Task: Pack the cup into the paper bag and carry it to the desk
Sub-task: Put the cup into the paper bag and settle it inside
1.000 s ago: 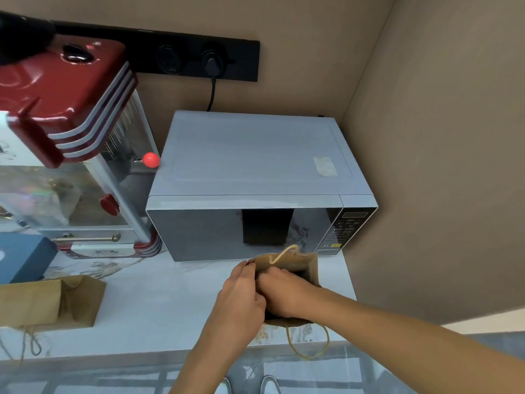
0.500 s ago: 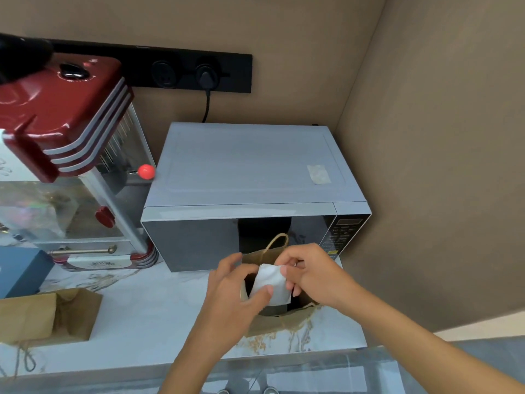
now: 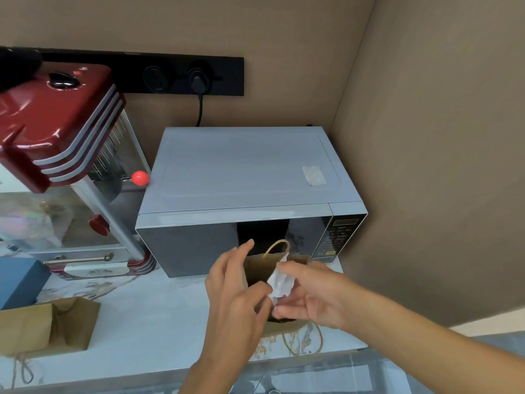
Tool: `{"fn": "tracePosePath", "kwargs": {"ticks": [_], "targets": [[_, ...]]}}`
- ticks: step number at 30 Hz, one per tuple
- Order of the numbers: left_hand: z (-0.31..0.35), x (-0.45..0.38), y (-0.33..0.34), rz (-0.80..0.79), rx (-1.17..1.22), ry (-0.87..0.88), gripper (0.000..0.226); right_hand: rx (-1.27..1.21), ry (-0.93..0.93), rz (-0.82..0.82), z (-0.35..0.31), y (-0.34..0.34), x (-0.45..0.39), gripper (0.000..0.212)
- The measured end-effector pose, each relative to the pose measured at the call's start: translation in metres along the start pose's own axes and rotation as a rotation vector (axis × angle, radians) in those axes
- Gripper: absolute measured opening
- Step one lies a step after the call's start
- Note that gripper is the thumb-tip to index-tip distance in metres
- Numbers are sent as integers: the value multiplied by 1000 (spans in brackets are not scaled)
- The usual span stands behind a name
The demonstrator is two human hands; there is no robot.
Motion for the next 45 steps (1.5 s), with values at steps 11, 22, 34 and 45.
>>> {"fn": "tracePosePath", "kwargs": {"ticks": [11, 22, 34, 45], "targets": [[8, 3, 0, 3, -33, 13, 21, 118, 25, 200, 3, -9, -15, 29], [-62, -3, 3, 106, 511, -659, 44, 878, -100, 252, -28, -3, -33, 17], [-88, 13, 23, 63, 707, -789, 40, 826, 36, 282, -10, 10, -76, 25], [-86, 10, 30, 28, 717, -768, 44, 746, 71, 261, 4, 15, -80, 30]]}}
Point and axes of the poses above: each hand's wrist, its own x-axis away from the middle knuckle, its own y-axis out of the palm, z = x × y, the point moved 10 cm from there along -x, towards the middle knuckle, and after that the axes turned 14 degrees about x, right-handed, at the moved point
